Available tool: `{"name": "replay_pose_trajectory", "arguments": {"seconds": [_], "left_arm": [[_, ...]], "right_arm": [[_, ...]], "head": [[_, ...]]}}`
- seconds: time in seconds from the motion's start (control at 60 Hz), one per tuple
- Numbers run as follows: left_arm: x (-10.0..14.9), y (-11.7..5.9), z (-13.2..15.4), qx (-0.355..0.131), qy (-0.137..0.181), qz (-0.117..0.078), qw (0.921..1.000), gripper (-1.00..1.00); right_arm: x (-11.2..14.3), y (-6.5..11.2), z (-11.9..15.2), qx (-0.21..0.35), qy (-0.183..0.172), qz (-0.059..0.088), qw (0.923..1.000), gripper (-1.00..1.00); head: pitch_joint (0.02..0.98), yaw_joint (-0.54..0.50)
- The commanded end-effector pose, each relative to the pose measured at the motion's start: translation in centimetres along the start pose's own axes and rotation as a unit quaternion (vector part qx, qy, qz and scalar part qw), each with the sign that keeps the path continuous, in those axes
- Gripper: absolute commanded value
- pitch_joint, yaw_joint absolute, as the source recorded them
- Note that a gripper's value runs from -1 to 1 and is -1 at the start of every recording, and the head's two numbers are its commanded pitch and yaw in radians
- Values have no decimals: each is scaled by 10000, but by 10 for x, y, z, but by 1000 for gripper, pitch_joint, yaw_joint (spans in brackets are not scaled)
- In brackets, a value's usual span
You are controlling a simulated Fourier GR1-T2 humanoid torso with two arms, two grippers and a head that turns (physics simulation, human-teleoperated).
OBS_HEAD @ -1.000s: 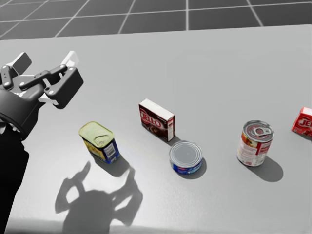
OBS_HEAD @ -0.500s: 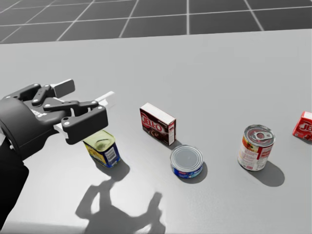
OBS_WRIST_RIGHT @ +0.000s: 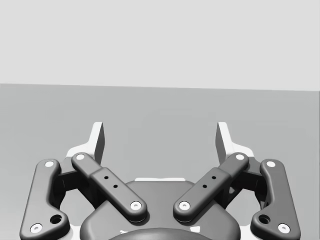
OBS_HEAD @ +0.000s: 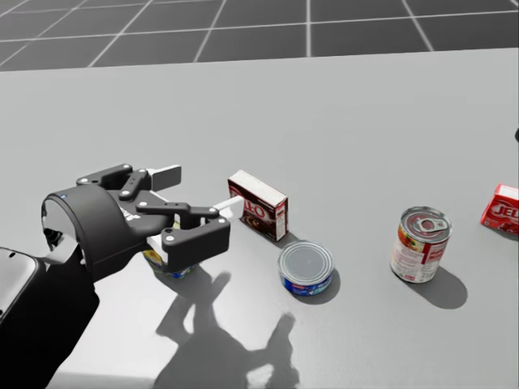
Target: Pick up the pudding box and lift it.
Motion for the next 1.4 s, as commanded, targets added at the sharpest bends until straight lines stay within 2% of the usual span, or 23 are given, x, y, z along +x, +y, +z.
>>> {"name": "replay_pose_trajectory", "arguments": {"seconds": [0.017, 0.333, 0.85, 1.2, 1.4], "left_arm": [[-13, -5, -19, -40, 390, 35, 9992, -1000], [-26, -4, -56, 69, 553, 131, 9984, -1000], [-26, -3, -81, 194, 553, 205, 9981, -1000], [-23, -8, -97, 203, 540, 132, 9982, -1000], [-24, -8, -106, 273, 533, 15, 9982, -1000]], "right_arm": [[0, -1, -1, -11, -3, 12, 10000, -1000], [0, -1, -1, 14, -25, -26, 10000, -1000], [2, -2, 0, 26, -29, -89, 10000, -1000], [4, -4, 1, 31, -37, -113, 9999, -1000], [4, -4, 1, 35, -42, -128, 9999, -1000]], "head": [[767, 126], [766, 120], [769, 110], [770, 103], [768, 99]]}}
